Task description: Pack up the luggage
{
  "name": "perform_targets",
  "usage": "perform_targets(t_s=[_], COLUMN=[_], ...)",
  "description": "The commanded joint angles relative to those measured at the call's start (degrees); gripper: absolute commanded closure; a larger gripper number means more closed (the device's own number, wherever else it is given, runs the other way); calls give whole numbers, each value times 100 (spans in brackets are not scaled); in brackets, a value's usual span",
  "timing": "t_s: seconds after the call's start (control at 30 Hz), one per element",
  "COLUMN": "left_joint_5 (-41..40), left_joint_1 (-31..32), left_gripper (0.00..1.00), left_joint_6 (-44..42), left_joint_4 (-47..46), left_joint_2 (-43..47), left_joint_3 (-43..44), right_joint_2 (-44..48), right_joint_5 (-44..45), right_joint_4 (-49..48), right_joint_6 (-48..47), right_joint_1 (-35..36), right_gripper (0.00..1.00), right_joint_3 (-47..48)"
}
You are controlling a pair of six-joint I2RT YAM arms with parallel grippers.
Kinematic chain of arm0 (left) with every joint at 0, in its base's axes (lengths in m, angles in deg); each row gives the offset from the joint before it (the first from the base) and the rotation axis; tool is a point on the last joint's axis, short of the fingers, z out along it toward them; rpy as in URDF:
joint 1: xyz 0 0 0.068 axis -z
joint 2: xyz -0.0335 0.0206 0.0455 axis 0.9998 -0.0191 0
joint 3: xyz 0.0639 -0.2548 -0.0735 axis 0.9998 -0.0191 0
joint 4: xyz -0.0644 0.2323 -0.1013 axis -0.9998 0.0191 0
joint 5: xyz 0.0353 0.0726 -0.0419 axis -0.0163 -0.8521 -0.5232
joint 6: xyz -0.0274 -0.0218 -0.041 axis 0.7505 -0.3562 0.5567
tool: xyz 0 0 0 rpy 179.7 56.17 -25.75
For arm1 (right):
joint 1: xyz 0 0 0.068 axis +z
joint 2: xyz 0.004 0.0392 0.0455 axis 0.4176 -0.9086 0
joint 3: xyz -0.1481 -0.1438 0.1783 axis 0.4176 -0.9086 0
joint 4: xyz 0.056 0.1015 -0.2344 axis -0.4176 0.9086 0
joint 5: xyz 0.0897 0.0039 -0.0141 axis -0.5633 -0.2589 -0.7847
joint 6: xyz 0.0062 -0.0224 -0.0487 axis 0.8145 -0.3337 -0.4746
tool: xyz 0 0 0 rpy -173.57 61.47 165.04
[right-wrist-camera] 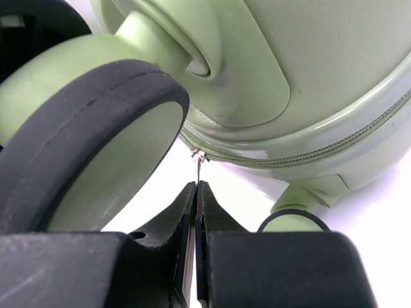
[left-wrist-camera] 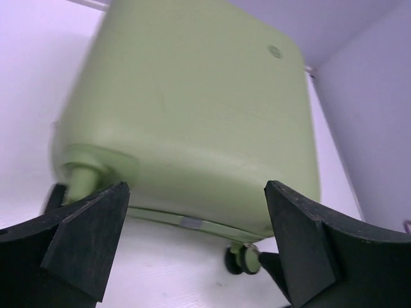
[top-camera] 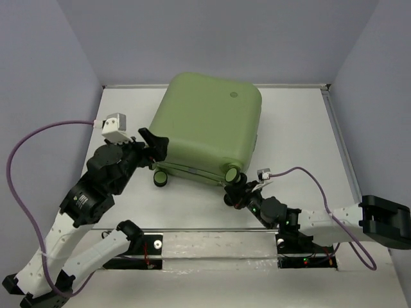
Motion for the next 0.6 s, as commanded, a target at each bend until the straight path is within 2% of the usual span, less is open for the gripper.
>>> perform_targets(t_s=[0.0, 0.07, 0.13, 0.23, 0.27, 0.37, 0.47, 0.5, 0.57], left_joint_5=[-1254, -1447, -1614, -1476, -1066, -255, 465, 537, 1221], left_joint_1=[-259, -417, -540, -829, -1135, -1515, -2182, -2262, -2298], left_gripper=[1, 1, 1, 1, 1, 1, 1, 1, 1], left_joint_6=[35, 150, 239, -103, -287, -867, -1500, -1589, -1739], left_joint_4=[1904, 2081, 2309, 2283, 2283, 1968, 1590, 1546, 1317], left_joint_2=[15, -177, -363, -503, -696, -855, -996, -1066, -1206], left_joint_3=[268, -12, 91, 48, -39, -417, -374, -321, -338], right_joint_2=[57, 30, 100, 363, 451, 750, 908, 918, 900], right_joint_5=[-282, -344, -423, -441, -467, -511, -598, -608, -634], right_joint_4=[236, 393, 437, 683, 753, 850, 1017, 1035, 1053], right_joint_6=[-33, -87, -139, -209, -236, -324, -359, -350, -298], right_joint_1=[168, 168, 168, 168, 168, 115, 115, 115, 115], right_gripper=[93, 93, 93, 93, 93, 93, 93, 93, 93], right_joint_3=[195, 283, 309, 327, 301, 248, 222, 222, 187])
